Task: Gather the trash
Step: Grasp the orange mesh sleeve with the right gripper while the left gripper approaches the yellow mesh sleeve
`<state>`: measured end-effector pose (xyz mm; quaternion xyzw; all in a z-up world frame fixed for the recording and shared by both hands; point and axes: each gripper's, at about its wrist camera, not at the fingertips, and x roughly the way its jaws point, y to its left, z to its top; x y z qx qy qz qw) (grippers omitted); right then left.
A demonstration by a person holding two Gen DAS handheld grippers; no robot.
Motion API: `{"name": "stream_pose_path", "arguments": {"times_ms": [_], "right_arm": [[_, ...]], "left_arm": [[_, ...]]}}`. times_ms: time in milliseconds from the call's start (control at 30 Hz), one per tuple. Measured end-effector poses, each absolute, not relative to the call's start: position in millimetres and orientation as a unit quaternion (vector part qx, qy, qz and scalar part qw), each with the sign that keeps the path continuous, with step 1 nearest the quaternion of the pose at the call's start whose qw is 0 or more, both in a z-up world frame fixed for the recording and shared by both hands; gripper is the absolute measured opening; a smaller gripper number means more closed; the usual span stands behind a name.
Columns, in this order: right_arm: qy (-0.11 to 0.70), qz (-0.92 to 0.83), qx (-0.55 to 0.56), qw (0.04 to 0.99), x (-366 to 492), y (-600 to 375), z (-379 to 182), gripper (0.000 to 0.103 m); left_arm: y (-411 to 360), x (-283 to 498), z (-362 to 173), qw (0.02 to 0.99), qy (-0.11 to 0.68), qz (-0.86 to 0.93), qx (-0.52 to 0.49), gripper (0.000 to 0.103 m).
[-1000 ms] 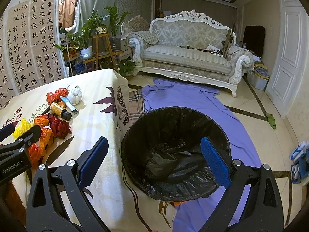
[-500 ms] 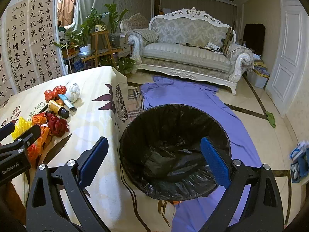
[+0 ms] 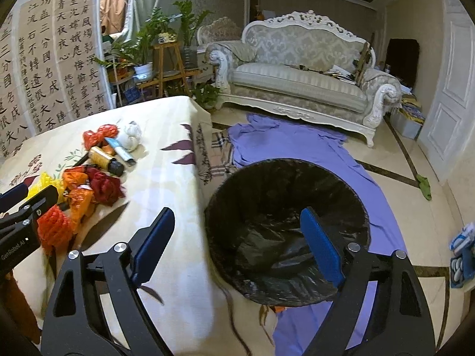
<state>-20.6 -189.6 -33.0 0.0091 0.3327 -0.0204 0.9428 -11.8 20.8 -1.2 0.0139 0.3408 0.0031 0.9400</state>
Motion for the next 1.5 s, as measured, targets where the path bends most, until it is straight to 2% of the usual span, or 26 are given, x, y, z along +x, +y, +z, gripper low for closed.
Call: {"name": "stream_pose_path", "arguments": {"times_ms": [100,633,1000,1133,1300,1500], "right_arm": [[0.331,-0.002,0.001,0.944,-21,-175,-29,0.084],[0.323,0.146,-0.056,0.933,-30,-56,-14,0.084],[0.356,0.169,-0.086,0.915,-21,-13,-39,0.084],[0.371,0.189,-0.079,0.906,-19,-12,-45,0.062],[0.369,0.195,-0.073,0.906,-23,-16,-44,0.054],[0.357,0.189,-0.063,0.913,-32,-31,-34,0.049]], "left_arm": [[42,-20,4,0.941,0.337,0.017,-0.002,0.076],[148,-54,-5,0.931,0.339,0.125,-0.039,0.080],[177,-58,-16,0.925,0.347,0.145,-0.057,0.080],[177,-56,-20,0.924,0.351,0.141,-0.058,0.080],[172,-53,-20,0.924,0.353,0.136,-0.060,0.080],[156,-50,-18,0.927,0.351,0.121,-0.050,0.080]]}}
